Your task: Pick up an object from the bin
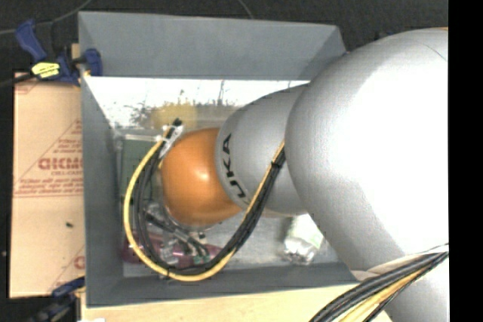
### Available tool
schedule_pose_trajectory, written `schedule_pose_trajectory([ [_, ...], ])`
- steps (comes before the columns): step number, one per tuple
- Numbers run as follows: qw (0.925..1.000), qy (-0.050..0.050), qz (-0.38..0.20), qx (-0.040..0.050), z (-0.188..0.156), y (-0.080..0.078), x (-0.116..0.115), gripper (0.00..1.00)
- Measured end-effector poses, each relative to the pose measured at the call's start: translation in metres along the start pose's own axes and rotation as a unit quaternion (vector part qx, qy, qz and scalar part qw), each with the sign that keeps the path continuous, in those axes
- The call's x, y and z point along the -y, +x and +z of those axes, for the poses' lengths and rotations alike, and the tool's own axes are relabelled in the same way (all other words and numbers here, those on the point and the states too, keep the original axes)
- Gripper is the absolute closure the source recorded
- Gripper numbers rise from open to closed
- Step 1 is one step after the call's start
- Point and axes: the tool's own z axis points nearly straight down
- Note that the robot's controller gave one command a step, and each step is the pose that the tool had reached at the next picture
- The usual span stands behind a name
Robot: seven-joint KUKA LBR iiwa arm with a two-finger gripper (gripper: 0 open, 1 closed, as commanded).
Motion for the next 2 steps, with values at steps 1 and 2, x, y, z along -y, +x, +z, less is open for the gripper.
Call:
schedule_pose_trajectory([
  [1, 0.9941, 0.003, 0.108, -0.0106, 0.0035, -0.0040, -0.0139, 1.00],
  [2, 0.9940, 0.003, 0.109, -0.0106, 0.0035, -0.0040, -0.0139, 1.00],
])
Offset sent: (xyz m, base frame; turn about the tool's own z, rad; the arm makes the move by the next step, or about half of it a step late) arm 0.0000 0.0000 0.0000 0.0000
